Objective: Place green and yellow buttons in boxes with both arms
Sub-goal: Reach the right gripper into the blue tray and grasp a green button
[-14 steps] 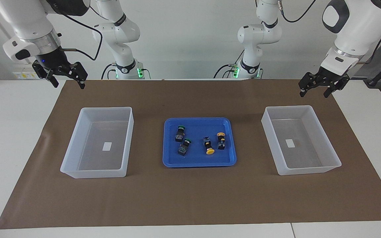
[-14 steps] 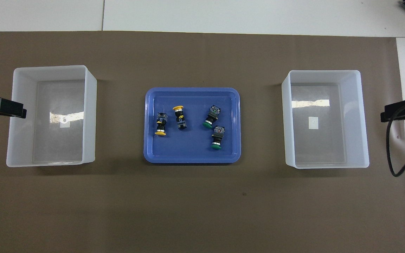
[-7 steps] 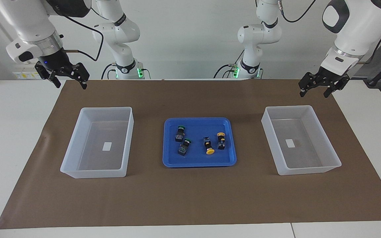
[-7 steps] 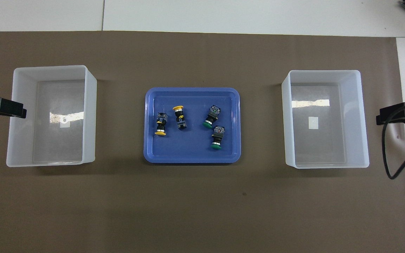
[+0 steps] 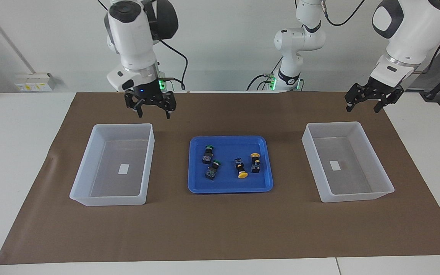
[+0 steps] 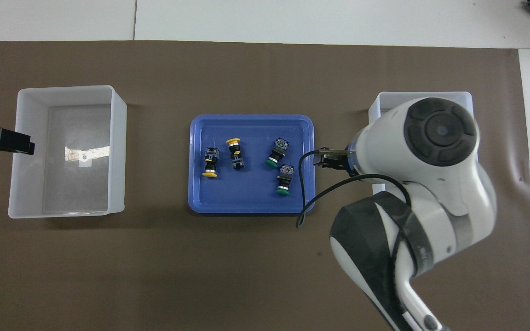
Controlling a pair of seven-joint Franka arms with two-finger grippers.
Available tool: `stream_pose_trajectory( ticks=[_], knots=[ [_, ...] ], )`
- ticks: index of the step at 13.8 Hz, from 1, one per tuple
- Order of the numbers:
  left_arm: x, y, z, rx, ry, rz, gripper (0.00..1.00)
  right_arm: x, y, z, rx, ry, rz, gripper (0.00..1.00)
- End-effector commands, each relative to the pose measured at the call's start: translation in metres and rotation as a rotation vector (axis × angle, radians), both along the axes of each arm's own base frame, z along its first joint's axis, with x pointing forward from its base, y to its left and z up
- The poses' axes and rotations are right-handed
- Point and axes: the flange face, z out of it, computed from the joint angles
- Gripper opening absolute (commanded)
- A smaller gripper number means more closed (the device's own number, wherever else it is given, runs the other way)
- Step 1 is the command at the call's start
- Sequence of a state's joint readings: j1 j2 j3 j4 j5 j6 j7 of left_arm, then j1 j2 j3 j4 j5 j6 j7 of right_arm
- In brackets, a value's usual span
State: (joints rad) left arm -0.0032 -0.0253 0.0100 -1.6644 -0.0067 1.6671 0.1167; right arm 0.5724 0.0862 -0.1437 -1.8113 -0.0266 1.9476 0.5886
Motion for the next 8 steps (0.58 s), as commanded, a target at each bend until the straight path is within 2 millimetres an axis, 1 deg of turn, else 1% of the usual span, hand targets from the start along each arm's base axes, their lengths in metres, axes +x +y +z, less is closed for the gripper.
stream_pose_trajectory(
  ticks=[1,2,3,4,5,7,8],
  knots=[
    [-0.001,-0.001,0.001,-0.010,0.013,0.001,1.00,0.002,0.046,-0.055,0.010,-0.027,-0.035,1.00],
    [-0.001,0.000,0.001,-0.010,0.013,0.003,1.00,0.003,0.054,-0.070,0.025,-0.054,-0.046,1.00],
    [-0.001,0.000,0.001,-0.010,0.013,0.003,1.00,0.004,0.059,-0.087,0.033,-0.071,-0.042,1.00],
    [-0.001,0.000,0.002,-0.010,0.011,0.003,1.00,0.002,0.070,-0.107,0.035,-0.077,-0.027,1.00],
    [-0.001,0.000,0.001,-0.010,0.012,0.003,1.00,-0.004,0.082,-0.122,0.037,-0.080,-0.006,1.00],
    [-0.001,0.000,0.001,-0.010,0.012,0.003,1.00,-0.008,0.085,-0.137,0.029,-0.071,0.002,1.00],
    [-0.001,0.000,0.001,-0.010,0.013,0.003,1.00,-0.012,0.093,-0.151,0.019,-0.058,0.005,1.00]
  ],
)
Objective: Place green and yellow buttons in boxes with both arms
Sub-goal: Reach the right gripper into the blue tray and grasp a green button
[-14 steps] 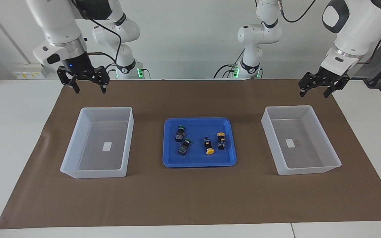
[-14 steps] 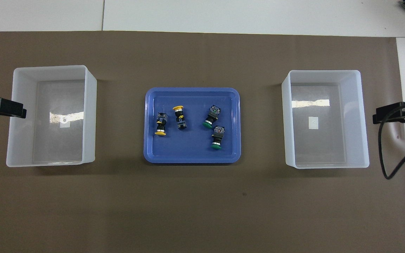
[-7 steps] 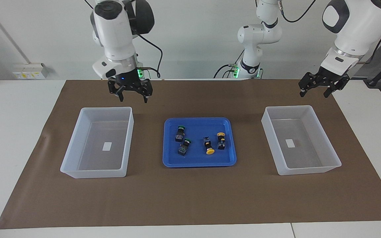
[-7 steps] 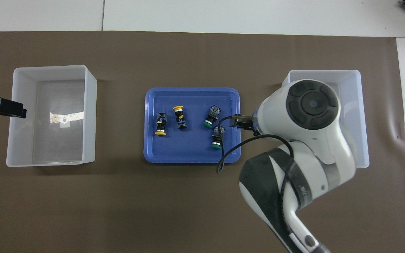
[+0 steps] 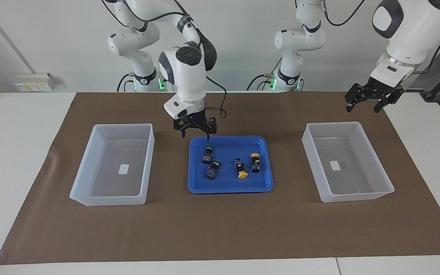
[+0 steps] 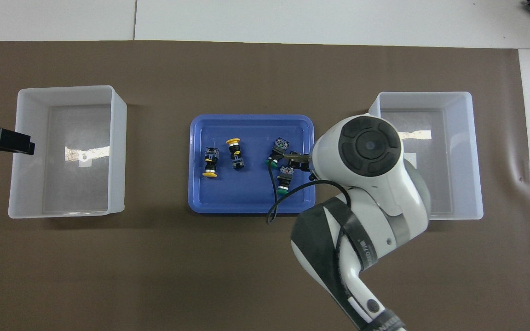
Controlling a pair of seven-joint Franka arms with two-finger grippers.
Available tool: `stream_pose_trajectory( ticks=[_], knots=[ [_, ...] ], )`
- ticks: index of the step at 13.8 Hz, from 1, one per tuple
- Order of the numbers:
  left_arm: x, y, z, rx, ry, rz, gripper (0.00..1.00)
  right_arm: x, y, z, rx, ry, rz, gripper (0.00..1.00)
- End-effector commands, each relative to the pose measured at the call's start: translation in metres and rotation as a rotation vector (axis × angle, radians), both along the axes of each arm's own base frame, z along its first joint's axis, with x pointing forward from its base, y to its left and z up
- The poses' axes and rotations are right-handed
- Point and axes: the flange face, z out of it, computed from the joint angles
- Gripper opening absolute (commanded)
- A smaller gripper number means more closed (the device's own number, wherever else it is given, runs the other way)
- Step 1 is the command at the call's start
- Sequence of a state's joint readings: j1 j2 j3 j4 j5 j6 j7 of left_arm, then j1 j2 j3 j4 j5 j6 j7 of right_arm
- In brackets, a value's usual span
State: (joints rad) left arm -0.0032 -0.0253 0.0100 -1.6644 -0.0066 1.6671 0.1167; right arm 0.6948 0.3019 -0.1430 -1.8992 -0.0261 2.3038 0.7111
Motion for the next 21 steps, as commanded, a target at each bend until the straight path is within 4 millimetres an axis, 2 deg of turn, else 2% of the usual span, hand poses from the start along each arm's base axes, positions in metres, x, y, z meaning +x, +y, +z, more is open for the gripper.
stream_pose_trajectory(
  ticks=[1,3,5,7,8,9,11,12,13,15,19,21],
  knots=[
    [-0.001,0.000,0.001,-0.010,0.012,0.003,1.00,-0.015,0.019,-0.023,-0.001,0.007,0.002,1.00],
    [-0.001,0.000,0.001,-0.010,0.012,0.003,1.00,-0.023,0.019,-0.039,-0.024,0.020,0.021,1.00],
    [-0.001,-0.001,0.001,-0.010,0.012,0.001,1.00,-0.020,0.015,-0.044,-0.023,0.012,0.021,1.00],
    [-0.001,0.000,0.001,-0.010,0.012,0.003,1.00,-0.019,0.020,-0.061,-0.018,0.000,0.023,1.00],
    [-0.001,0.000,0.001,-0.010,0.012,0.003,1.00,-0.019,0.020,-0.065,-0.018,0.000,0.024,0.95],
    [-0.001,0.000,0.001,-0.010,0.012,0.003,1.00,-0.019,0.020,-0.066,-0.021,0.002,0.030,0.78],
    [-0.001,0.000,0.001,-0.010,0.012,0.003,1.00,-0.016,0.018,-0.063,-0.025,0.001,0.029,0.33],
    [-0.001,-0.001,0.001,-0.010,0.012,0.001,1.00,-0.015,0.017,-0.061,-0.028,0.003,0.029,0.01],
    [-0.001,-0.001,0.001,-0.010,0.012,0.001,1.00,-0.014,0.014,-0.055,-0.025,0.002,0.022,0.00],
    [-0.001,-0.001,0.002,-0.010,0.011,0.001,1.00,-0.010,0.003,-0.023,-0.013,0.000,-0.004,0.00],
    [-0.002,-0.004,0.004,-0.010,0.009,-0.003,1.00,-0.022,-0.009,0.049,0.013,0.009,-0.026,0.00],
    [0.000,-0.006,0.004,-0.010,-0.004,-0.003,1.00,-0.016,-0.029,0.077,0.018,0.002,-0.033,0.00]
  ],
)
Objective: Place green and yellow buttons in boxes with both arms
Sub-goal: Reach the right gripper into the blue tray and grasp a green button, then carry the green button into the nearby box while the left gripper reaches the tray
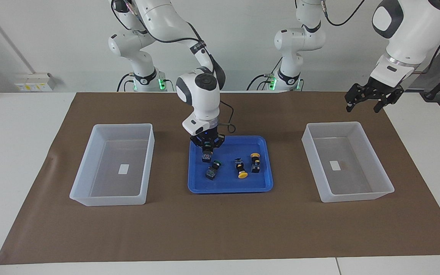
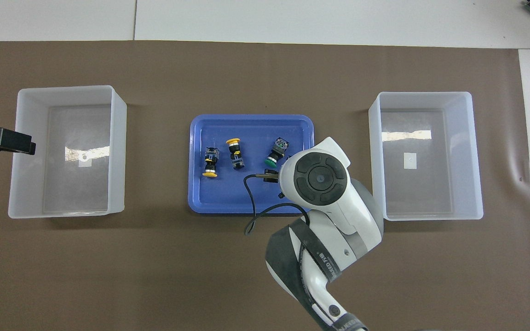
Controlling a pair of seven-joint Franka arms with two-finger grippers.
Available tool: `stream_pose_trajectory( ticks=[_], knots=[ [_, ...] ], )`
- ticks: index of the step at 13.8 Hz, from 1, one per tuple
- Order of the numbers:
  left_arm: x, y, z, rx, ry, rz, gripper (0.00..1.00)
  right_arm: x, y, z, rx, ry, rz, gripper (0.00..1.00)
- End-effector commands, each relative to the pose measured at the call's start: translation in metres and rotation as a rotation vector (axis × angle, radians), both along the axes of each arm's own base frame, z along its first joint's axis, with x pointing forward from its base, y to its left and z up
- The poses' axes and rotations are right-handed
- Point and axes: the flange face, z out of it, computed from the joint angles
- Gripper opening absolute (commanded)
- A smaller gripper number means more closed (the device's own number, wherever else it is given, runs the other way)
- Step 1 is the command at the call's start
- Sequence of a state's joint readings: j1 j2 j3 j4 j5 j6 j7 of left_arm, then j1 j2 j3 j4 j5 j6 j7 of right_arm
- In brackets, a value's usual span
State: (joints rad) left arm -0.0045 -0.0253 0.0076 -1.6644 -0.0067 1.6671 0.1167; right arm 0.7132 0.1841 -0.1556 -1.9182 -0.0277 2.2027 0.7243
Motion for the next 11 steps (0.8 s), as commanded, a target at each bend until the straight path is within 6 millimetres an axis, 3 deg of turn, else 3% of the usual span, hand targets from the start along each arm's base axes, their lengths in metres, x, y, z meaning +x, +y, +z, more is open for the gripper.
stream_pose_trajectory(
  ticks=[1,4,7,9,10,11],
  knots=[
    [0.003,-0.014,0.005,-0.011,-0.031,-0.014,1.00,0.013,-0.043,0.030,0.006,-0.019,-0.024,0.00],
    [0.003,-0.056,-0.020,-0.016,-0.081,-0.054,1.00,0.058,-0.152,0.040,-0.030,-0.039,0.085,0.00],
    [0.012,-0.111,-0.059,-0.033,-0.110,-0.052,1.00,0.080,-0.241,0.039,-0.056,-0.048,0.170,0.00],
    [0.020,-0.154,-0.091,-0.043,-0.102,-0.028,1.00,0.085,-0.291,0.030,-0.067,-0.030,0.208,0.00],
    [0.022,-0.169,-0.106,-0.048,-0.106,-0.016,1.00,0.085,-0.307,0.022,-0.071,-0.017,0.203,0.00],
    [0.024,-0.186,-0.125,-0.056,-0.119,-0.006,1.00,0.085,-0.311,0.015,-0.070,-0.003,0.197,0.00]
  ],
)
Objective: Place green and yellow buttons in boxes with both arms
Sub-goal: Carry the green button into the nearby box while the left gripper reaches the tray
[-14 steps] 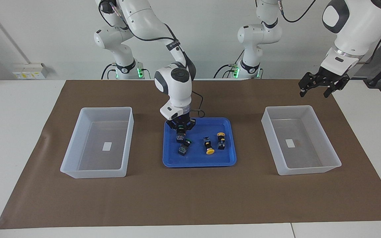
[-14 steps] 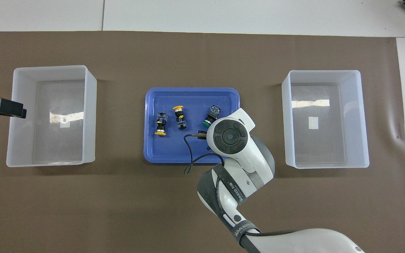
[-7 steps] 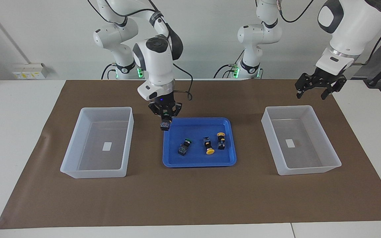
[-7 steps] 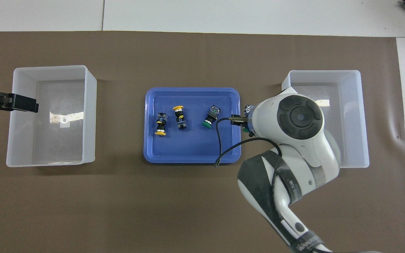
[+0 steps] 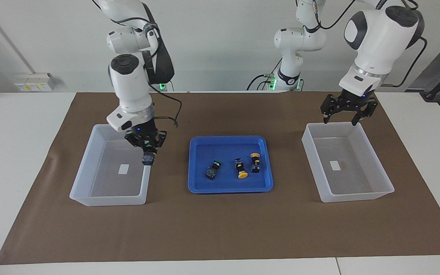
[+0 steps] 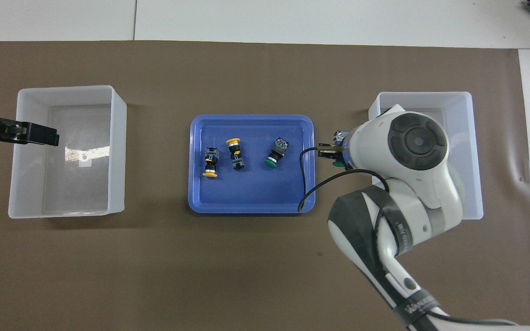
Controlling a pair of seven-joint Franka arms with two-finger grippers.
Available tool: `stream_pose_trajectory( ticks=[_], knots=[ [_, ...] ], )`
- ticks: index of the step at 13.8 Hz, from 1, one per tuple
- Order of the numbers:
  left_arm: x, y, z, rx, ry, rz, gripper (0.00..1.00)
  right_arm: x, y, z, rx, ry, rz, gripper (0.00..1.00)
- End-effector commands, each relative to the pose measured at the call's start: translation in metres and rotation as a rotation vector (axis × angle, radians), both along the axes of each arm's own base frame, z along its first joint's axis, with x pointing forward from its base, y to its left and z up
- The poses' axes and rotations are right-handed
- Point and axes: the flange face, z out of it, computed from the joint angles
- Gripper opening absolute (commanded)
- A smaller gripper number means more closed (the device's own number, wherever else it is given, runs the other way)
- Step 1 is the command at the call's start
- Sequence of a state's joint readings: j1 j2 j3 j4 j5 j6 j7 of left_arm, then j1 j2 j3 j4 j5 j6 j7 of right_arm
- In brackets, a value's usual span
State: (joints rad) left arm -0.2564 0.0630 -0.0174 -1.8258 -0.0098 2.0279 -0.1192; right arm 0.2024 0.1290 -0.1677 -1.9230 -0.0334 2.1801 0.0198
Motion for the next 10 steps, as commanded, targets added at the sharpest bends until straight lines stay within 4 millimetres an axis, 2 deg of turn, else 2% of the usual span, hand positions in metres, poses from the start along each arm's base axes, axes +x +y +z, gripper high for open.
stream_pose_trajectory(
  ticks=[1,3,5,7,10],
  knots=[
    [0.001,-0.038,-0.046,-0.032,-0.034,0.030,1.00,-0.003,-0.010,-0.022,0.011,0.030,0.011,0.00],
    [-0.007,-0.051,-0.068,-0.047,-0.069,0.012,1.00,-0.004,-0.015,-0.043,0.019,0.057,-0.006,0.00],
    [-0.009,-0.082,-0.094,-0.051,-0.056,0.006,1.00,-0.008,-0.016,-0.061,0.041,0.010,-0.018,0.00],
    [-0.005,-0.098,-0.119,-0.064,-0.078,0.001,1.00,-0.007,-0.016,-0.075,0.037,0.012,-0.015,0.00],
    [-0.004,-0.113,-0.157,-0.057,-0.061,-0.017,0.99,-0.007,-0.017,-0.080,0.036,0.014,-0.015,0.00]
  ],
)
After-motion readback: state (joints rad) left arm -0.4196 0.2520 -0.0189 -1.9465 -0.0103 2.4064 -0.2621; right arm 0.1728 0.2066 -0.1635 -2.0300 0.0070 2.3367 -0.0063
